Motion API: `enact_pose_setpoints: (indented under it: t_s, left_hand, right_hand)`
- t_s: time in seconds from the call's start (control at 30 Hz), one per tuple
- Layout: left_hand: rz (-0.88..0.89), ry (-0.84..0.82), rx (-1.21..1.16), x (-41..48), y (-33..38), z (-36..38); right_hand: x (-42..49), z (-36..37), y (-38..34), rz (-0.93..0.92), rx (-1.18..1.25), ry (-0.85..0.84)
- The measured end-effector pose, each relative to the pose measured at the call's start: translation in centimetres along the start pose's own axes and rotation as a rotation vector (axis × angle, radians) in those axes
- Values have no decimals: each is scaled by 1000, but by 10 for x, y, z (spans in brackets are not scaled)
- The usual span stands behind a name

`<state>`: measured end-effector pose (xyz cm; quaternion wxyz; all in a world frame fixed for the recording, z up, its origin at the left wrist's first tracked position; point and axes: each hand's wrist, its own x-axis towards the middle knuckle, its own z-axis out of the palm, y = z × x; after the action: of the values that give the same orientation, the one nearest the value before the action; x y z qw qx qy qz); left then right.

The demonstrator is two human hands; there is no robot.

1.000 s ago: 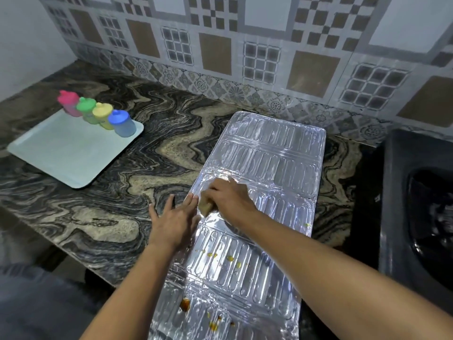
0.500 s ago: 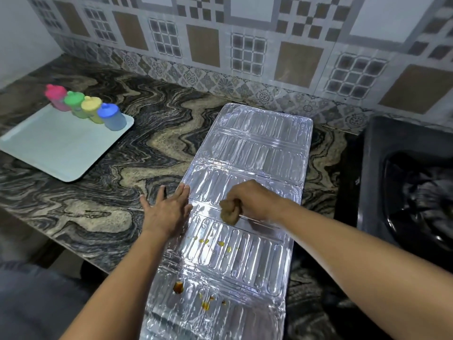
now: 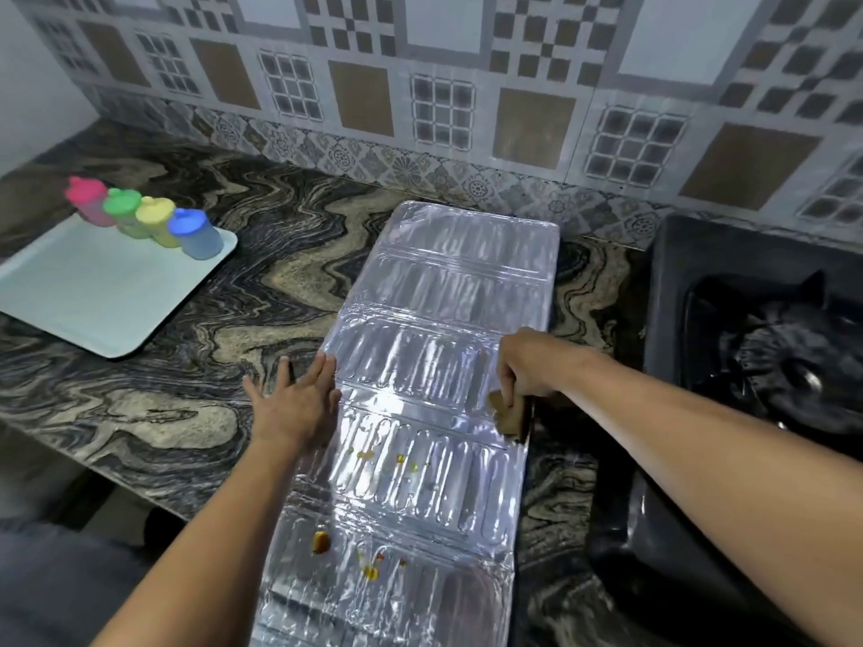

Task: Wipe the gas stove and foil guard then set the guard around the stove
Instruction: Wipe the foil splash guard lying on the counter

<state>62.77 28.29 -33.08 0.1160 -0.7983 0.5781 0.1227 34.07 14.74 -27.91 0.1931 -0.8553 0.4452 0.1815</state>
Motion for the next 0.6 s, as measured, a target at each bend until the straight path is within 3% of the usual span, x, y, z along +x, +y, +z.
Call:
enact_pose_setpoints:
  t_s: [0.23, 0.37, 0.43, 0.53, 0.6]
  left_hand:
    - [-44, -6, -6, 4, -18, 7]
    - [-54, -14, -15, 4, -17, 7]
    - [-56, -17, -15, 4, -17, 6]
    - [-54, -14, -21, 5, -18, 6]
    - [-54, -19, -25, 6, -18, 7]
  right_hand:
    - [4, -20, 11, 345, 514, 307]
    - [7, -12, -5, 368, 289, 499]
    - [3, -7, -19, 332, 187, 403]
    - [1, 1, -38, 346, 148, 119]
    - [4, 13, -48, 339, 115, 39]
